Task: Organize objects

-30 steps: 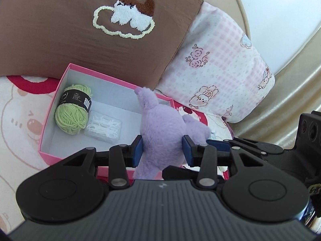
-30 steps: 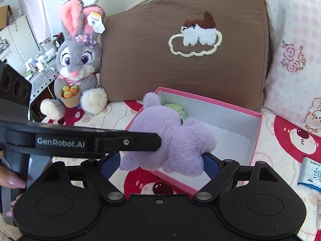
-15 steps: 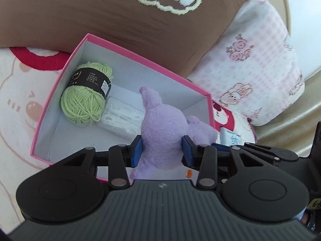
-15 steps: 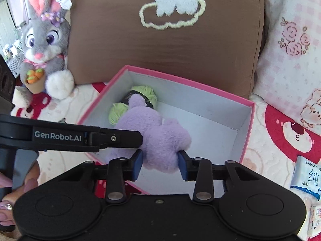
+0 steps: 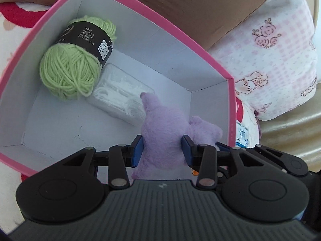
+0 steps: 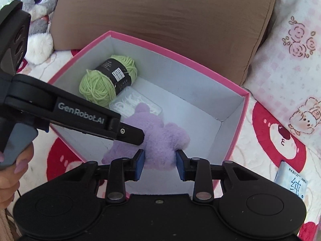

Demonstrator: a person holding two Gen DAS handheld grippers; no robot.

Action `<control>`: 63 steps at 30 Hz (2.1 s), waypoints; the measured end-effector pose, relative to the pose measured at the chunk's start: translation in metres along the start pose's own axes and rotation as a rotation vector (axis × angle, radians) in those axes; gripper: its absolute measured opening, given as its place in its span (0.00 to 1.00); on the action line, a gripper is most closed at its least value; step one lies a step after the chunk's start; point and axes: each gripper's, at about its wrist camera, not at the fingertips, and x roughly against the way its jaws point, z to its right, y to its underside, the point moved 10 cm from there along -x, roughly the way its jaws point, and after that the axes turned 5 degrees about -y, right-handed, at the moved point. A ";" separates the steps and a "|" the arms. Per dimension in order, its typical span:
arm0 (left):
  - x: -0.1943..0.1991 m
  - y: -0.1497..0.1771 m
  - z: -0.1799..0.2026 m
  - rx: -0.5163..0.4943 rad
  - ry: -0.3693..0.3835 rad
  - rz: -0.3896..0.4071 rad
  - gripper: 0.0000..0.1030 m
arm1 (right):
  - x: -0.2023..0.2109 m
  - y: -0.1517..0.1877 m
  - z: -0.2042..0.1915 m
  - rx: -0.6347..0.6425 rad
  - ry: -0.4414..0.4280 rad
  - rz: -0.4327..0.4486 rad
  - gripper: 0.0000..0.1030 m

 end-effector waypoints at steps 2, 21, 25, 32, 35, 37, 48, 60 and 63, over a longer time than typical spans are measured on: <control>-0.005 0.001 0.000 -0.007 -0.019 -0.001 0.38 | -0.005 0.002 0.001 0.011 0.003 -0.021 0.37; -0.014 -0.003 -0.001 -0.068 -0.117 0.060 0.34 | -0.027 0.006 0.022 0.014 0.110 -0.047 0.40; -0.012 -0.005 -0.004 -0.078 -0.126 0.081 0.34 | -0.017 0.004 0.030 -0.037 0.076 -0.005 0.43; -0.026 0.005 0.009 -0.155 -0.143 0.073 0.15 | 0.007 0.013 0.026 -0.064 -0.020 0.094 0.43; -0.033 0.011 0.023 -0.180 -0.127 0.065 0.11 | 0.018 0.018 0.026 -0.097 -0.072 0.138 0.43; -0.036 0.014 0.028 -0.239 -0.188 0.084 0.09 | 0.022 0.020 0.027 -0.112 -0.099 0.160 0.43; -0.042 0.016 0.027 -0.214 -0.213 0.085 0.09 | 0.030 0.026 0.035 -0.122 -0.133 0.229 0.43; 0.036 0.014 0.034 -0.239 -0.269 0.144 0.12 | 0.061 0.035 0.021 -0.084 -0.156 0.253 0.43; 0.054 0.020 0.042 -0.255 -0.274 0.148 0.14 | 0.075 0.033 0.016 -0.071 -0.161 0.263 0.43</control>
